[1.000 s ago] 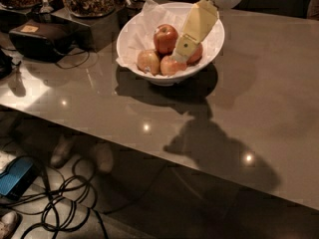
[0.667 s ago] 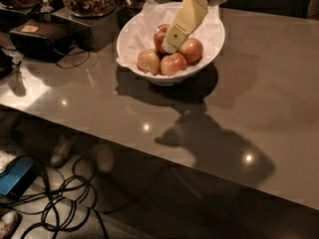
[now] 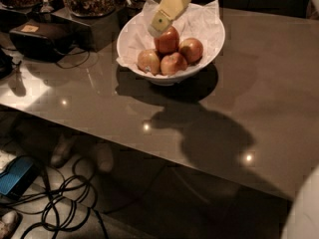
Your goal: Pick apple from white bowl
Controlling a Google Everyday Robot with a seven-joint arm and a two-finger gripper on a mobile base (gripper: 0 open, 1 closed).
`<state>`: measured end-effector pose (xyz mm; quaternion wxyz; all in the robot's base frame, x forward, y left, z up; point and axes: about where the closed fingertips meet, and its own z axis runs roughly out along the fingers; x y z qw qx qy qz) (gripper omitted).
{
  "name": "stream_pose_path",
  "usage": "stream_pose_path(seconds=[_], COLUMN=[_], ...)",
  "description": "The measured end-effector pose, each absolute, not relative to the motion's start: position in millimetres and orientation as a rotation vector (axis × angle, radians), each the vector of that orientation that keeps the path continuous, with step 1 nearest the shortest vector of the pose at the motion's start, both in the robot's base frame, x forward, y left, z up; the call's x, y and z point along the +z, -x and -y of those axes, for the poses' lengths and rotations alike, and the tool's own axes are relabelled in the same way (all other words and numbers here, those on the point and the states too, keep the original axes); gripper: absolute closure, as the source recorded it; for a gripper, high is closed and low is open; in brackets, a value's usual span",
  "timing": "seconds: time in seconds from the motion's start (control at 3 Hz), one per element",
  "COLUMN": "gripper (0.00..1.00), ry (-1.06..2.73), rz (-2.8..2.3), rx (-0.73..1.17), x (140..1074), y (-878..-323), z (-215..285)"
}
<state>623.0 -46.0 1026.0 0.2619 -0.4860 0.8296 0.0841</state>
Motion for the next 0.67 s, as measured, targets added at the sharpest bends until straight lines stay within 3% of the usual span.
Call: stream_pose_path(seconds=[0.67], gripper=[0.04], ry=[1.295], rz=[-2.276], rx=[0.216], x=[1013], y=[-658], z=[40])
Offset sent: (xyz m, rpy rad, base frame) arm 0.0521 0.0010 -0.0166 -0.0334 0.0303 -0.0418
